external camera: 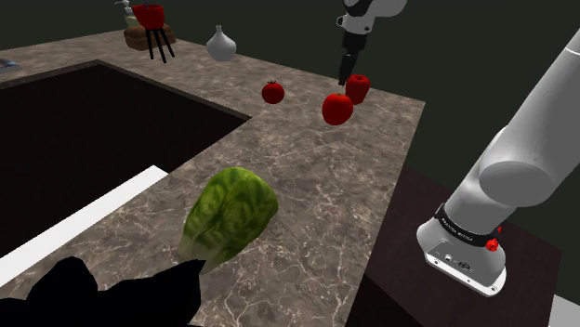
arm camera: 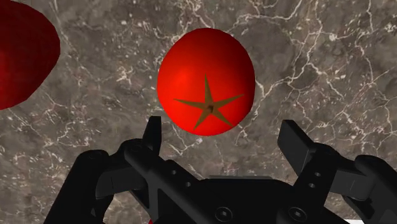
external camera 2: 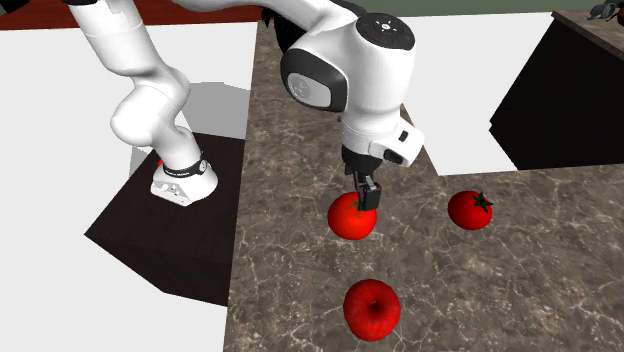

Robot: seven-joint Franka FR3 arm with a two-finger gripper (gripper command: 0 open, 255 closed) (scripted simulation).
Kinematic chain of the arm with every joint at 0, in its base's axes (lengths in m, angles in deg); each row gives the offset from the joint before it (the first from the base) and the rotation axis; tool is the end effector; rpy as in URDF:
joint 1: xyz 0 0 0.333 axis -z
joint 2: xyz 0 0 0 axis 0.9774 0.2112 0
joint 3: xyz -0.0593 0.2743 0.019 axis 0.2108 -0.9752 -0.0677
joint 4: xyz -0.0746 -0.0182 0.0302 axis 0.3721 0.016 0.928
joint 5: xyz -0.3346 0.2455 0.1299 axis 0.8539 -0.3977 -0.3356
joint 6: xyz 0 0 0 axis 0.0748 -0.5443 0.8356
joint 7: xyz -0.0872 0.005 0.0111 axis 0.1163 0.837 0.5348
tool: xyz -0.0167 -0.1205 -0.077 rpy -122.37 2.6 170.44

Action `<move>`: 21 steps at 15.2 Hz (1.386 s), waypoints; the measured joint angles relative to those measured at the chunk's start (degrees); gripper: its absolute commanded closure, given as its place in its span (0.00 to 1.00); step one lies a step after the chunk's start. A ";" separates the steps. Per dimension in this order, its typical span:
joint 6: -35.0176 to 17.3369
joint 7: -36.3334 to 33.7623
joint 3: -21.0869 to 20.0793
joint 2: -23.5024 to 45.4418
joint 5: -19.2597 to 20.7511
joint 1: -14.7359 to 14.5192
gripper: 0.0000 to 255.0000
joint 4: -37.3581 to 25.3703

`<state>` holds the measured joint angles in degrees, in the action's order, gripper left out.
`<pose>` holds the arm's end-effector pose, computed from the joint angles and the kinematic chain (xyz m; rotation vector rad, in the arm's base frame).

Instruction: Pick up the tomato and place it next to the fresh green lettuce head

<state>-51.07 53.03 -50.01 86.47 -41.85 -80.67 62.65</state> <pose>0.5704 -0.1520 0.3511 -3.0147 -0.6348 -0.0472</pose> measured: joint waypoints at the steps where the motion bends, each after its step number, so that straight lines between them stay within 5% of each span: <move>1: -0.76 0.49 0.01 0.40 -0.17 0.02 0.00 0.31; 13: -5.44 1.55 -0.10 2.77 -1.25 -0.01 0.00 2.68; 14: -5.44 1.55 -0.10 2.77 -1.25 -0.01 1.00 2.68; 21: -5.44 1.55 -0.10 2.76 -1.26 -0.01 1.00 2.67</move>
<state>-56.51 54.58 -50.11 89.23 -43.10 -80.68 65.32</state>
